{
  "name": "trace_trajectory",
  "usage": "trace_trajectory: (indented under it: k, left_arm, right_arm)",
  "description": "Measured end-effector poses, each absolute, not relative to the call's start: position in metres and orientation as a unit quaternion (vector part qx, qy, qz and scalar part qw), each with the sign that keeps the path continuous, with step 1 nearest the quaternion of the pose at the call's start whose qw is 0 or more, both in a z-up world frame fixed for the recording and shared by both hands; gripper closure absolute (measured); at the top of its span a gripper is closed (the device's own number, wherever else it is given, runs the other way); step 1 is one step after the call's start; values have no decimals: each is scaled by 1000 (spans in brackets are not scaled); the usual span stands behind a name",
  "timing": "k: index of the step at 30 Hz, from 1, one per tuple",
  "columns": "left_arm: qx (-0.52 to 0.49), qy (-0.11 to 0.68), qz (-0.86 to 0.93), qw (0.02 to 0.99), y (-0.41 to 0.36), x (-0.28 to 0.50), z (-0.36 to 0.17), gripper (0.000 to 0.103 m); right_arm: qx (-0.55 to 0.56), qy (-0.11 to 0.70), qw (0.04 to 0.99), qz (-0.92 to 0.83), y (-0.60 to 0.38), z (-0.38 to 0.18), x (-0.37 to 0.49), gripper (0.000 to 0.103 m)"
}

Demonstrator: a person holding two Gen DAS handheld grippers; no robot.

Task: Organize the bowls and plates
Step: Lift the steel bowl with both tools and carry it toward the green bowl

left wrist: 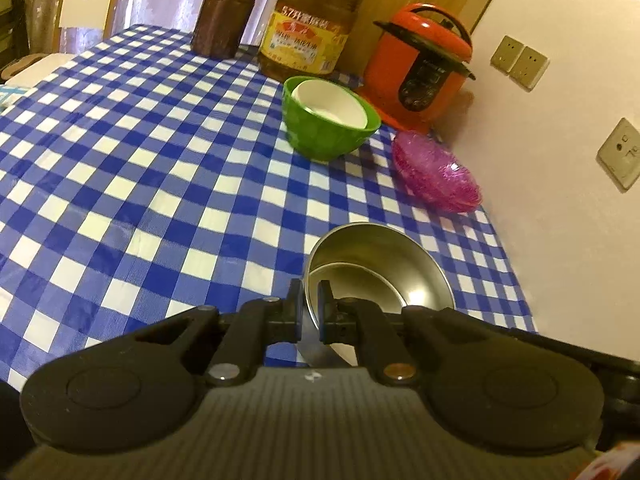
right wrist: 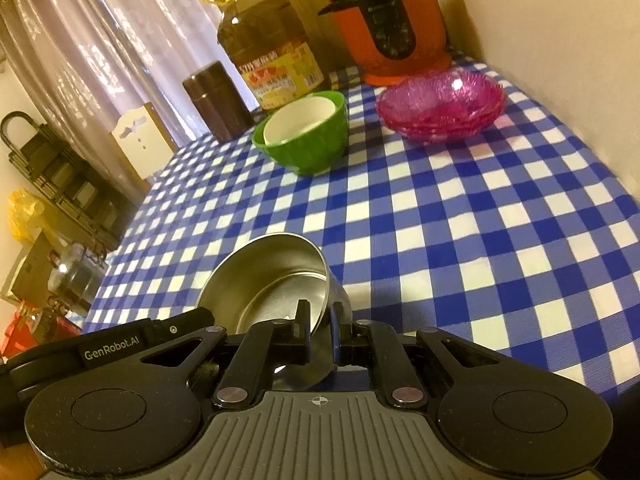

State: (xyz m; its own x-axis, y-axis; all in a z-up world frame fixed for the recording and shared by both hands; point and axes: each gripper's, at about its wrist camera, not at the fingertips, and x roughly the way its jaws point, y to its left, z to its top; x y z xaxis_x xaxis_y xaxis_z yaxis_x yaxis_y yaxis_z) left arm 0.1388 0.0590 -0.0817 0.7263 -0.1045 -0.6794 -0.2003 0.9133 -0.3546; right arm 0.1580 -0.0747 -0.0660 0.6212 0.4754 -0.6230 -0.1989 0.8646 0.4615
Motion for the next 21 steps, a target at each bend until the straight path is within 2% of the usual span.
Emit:
trace_trajectory:
  k: [21]
  left_arm:
    - [-203,344,4,917,49,159,-51,97]
  right_arm:
    - [188,356,896,189,-93,-37,169,93]
